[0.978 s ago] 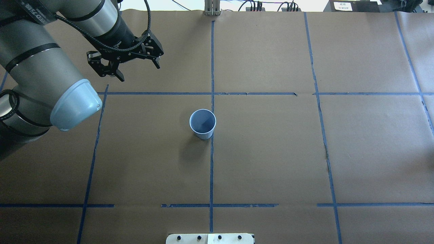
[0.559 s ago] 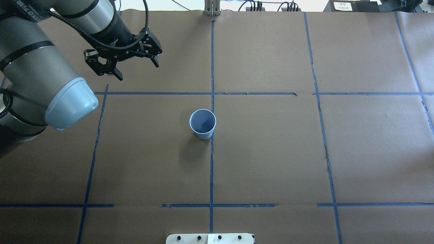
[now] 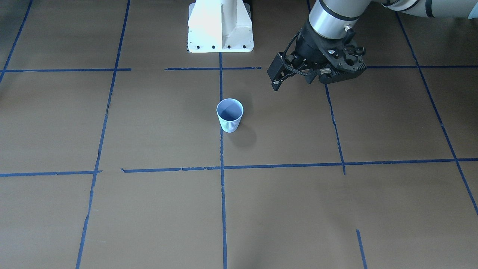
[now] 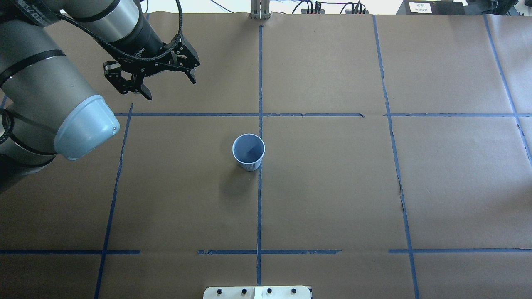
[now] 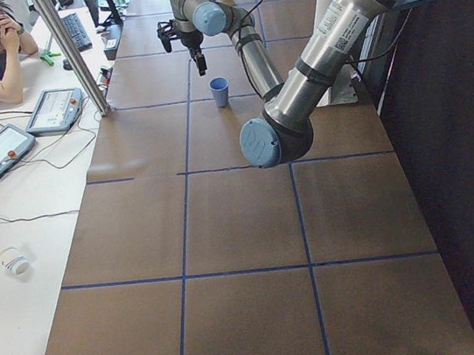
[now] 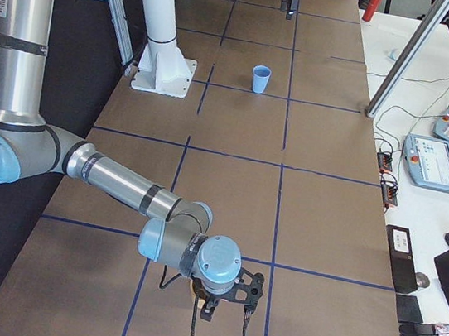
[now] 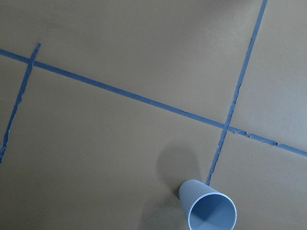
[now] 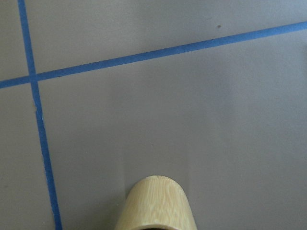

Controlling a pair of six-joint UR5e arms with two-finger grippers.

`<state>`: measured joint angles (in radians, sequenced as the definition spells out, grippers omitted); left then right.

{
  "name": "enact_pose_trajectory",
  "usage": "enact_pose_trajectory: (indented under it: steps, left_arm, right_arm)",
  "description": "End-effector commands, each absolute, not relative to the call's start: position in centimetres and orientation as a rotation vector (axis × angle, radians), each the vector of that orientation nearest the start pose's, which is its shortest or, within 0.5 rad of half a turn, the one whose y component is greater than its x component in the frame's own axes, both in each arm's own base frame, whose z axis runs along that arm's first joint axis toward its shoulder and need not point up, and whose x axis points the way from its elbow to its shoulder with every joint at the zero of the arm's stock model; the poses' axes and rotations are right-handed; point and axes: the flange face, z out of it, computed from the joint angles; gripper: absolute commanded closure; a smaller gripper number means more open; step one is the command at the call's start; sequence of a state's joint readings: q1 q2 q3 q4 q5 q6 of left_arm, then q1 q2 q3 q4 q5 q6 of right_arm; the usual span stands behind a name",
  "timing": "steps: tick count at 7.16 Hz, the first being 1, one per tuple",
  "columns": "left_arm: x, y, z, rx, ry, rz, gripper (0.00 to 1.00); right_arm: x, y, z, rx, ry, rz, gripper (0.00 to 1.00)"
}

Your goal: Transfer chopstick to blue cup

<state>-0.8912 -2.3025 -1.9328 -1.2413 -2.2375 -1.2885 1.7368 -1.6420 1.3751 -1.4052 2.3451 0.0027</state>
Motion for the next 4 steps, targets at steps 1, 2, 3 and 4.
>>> enact_pose_trajectory:
  steps: [1,2,3,4]
  left_arm:
    - [31.51,-50.41,11.76,-0.12,0.965,-0.305,0.0]
    - [31.4,-50.27,12.1,-0.121,0.964,-0.306,0.0]
    - [31.38,-50.22,12.2,-0.123,0.965,-0.307,0.0]
    - [31.45,-50.18,12.21,-0.123,0.964,-0.306,0.0]
  right_arm:
    - [13.74,-42.72,77.03,-0.033,-0.77,0.207,0.25]
    - [13.74,-42.72,77.03,-0.033,-0.77,0.207,0.5]
    - [13.94,-42.69,76.94,-0.029,-0.77,0.21,0.66]
    - [14.61,-42.59,76.8,-0.019,-0.77,0.222,0.85]
